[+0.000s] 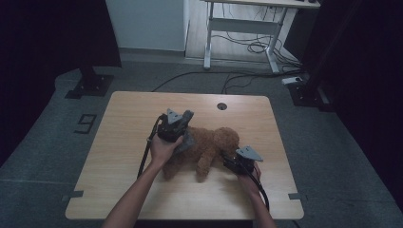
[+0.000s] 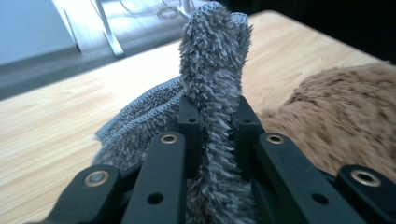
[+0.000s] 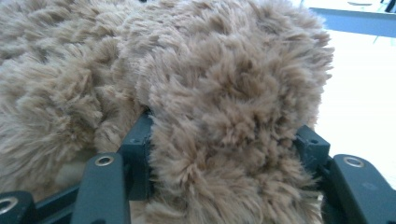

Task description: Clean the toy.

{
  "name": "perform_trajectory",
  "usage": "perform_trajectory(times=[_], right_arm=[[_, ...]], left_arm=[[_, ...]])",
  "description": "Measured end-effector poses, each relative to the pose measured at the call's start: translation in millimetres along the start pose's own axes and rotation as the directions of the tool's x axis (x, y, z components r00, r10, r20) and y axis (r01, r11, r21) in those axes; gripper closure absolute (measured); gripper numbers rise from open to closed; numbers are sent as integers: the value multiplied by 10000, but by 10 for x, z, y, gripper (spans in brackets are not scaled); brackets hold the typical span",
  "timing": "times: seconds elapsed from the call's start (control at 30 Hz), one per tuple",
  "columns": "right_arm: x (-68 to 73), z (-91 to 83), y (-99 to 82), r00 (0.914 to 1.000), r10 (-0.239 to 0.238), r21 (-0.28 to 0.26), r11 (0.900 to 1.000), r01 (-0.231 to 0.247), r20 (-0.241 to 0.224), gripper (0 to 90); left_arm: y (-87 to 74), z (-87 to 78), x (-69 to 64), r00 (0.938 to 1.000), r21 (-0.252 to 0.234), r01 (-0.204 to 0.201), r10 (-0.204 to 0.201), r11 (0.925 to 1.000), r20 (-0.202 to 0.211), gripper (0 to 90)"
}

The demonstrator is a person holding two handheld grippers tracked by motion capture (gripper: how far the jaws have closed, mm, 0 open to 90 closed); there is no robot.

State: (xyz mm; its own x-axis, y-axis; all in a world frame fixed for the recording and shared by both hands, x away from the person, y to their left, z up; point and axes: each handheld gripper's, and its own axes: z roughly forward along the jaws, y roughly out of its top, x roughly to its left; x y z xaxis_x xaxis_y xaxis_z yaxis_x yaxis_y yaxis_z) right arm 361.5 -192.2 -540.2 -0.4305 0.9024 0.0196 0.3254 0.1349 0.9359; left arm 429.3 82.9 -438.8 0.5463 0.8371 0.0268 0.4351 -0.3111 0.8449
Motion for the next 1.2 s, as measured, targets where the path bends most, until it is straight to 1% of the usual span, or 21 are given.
perform_trajectory(times=[0.1,0.17,0.2,0.27,0.33,0.4,0.43,0.5,0.57,0.6,0.67,0.73,0.77,0.8,0.83,0.87,0.93,0.97,1.03,1.1,1.2], right_arm=[[-15,-30,-15,9999,10,26,10000,-9,-167,387],[-23,-60,-23,9994,-74,91,9999,78,-351,371],[-26,-76,-26,9988,-135,115,9998,140,-464,353],[-44,-146,-28,9965,-261,224,9994,279,-795,262],[-65,-219,-19,9941,-152,406,9990,197,-1070,187],[-111,-316,12,9880,303,501,9985,-229,-1513,144],[-147,-374,49,9843,589,399,9978,-529,-1666,133],[-196,-445,134,9809,913,108,9958,-908,-1719,130],[-216,-445,220,9837,966,130,9953,-957,-1518,117],[-218,-416,258,9837,957,271,9953,-926,-1524,93],[-211,-313,292,9797,986,903,9924,-837,-1747,42],[-201,-199,265,9761,1143,1558,9841,-857,-1851,0],[-199,-138,227,9766,1222,1906,9777,-878,-1767,0],[-206,-107,202,9740,1373,2069,9733,-989,-1803,0],[-222,-88,165,9660,1650,2167,9687,-1208,-1991,0],[-223,-95,138,9640,1679,2060,9705,-1250,-2062,25],[-203,-142,98,9654,1492,1909,9756,-1084,-2140,100],[-186,-163,85,9674,1358,1815,9786,-972,-2137,143],[-119,-232,41,9766,816,1547,9867,-509,-1992,224],[-55,-296,-23,9826,362,1233,9923,-137,-1822,269],[-3,-355,-125,9868,144,763,9971,-20,-1614,308]], left_arm=[[-81,147,-19,9978,578,398,-427,9975,501,781],[-180,155,-79,9979,612,163,-201,9980,621,786],[-240,120,-112,9978,512,40,-73,9987,663,788],[-346,30,-159,9958,295,69,-96,9995,907,793],[-432,-42,-226,9950,182,-225,207,9996,974,795],[-515,-132,-296,9933,-7,-325,323,9995,1111,795],[-538,-156,-319,9927,-69,-324,330,9995,1159,795],[-589,-208,-390,9918,-183,-530,548,9984,1154,795],[-619,-244,-428,9918,-254,-571,596,9980,1126,795],[-641,-264,-443,9915,-290,-590,619,9978,1144,794],[-700,-306,-469,9905,-384,-572,615,9976,1233,794],[-765,-352,-484,9888,-491,-475,539,9977,1391,794],[-784,-364,-488,9881,-501,-415,484,9979,1459,793],[-815,-382,-493,9868,-529,-299,379,9982,1573,793],[-837,-393,-499,9860,-592,-200,295,9980,1638,793],[-853,-401,-502,9853,-614,-142,244,9980,1690,793],[-891,-425,-520,9837,-677,-62,183,9977,1788,792],[-911,-441,-538,9832,-718,-63,193,9974,1813,793],[-956,-484,-581,9827,-795,-133,277,9967,1829,791],[-1003,-532,-618,9833,-956,-177,346,9953,1787,790],[-1038,-555,-663,9864,-1122,-293,469,9933,1575,789]])
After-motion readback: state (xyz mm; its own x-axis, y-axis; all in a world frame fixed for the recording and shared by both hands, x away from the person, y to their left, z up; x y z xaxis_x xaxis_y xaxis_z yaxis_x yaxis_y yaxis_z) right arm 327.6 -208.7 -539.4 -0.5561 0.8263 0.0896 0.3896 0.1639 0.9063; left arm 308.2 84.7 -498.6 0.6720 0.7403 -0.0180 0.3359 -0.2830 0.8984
